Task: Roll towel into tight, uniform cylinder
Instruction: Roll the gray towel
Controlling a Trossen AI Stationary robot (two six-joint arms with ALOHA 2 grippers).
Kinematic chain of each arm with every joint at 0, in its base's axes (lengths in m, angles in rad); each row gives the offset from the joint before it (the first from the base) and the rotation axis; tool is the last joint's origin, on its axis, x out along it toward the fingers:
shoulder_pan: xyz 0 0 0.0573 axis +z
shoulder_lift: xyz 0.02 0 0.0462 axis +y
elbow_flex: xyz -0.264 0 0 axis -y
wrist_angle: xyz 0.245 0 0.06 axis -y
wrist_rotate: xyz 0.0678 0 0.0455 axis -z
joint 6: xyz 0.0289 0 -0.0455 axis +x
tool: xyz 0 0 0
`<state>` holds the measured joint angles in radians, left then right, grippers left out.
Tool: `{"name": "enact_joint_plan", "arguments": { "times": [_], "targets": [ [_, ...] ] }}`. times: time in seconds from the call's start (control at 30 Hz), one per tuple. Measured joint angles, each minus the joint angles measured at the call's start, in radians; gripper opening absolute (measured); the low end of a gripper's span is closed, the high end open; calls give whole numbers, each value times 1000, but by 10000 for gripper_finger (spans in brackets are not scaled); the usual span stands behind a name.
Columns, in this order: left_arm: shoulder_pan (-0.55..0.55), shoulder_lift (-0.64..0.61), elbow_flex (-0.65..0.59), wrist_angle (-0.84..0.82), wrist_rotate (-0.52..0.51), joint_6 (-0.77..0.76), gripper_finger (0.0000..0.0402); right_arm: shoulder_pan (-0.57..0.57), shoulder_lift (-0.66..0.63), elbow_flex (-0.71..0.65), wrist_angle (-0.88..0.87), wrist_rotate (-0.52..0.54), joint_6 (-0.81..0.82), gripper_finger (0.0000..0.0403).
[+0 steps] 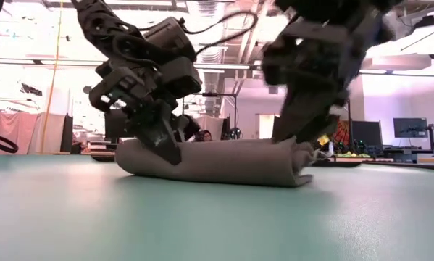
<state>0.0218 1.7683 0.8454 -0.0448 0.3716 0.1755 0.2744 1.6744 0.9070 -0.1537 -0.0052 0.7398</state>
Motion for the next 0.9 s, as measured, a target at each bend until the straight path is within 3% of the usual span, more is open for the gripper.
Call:
{"name": "enact_joint_plan", "arguments": {
  "times": [0.17, 0.37, 0.5, 0.6, 0.73, 0.9],
  "targets": [
    [53, 2, 40, -123, 141, -91, 45, 73, -108, -1, -124, 203, -12, 209],
    [76, 2, 43, -162, 198, -128, 59, 176, -96, 0, 21, 444, -192, 209],
    [80, 2, 43, -161, 219, -177, 55, 207, 1, 2, 212, 473, -414, 210],
    [80, 2, 43, -171, 256, -199, 55, 200, 76, 22, 260, 522, -502, 210],
    [80, 2, 43, -188, 263, -217, 55, 192, 132, 60, 255, 556, -505, 211],
    [80, 2, 43, -171, 276, -226, 58, 153, 199, 70, 237, 483, -365, 205]
  ]
}}
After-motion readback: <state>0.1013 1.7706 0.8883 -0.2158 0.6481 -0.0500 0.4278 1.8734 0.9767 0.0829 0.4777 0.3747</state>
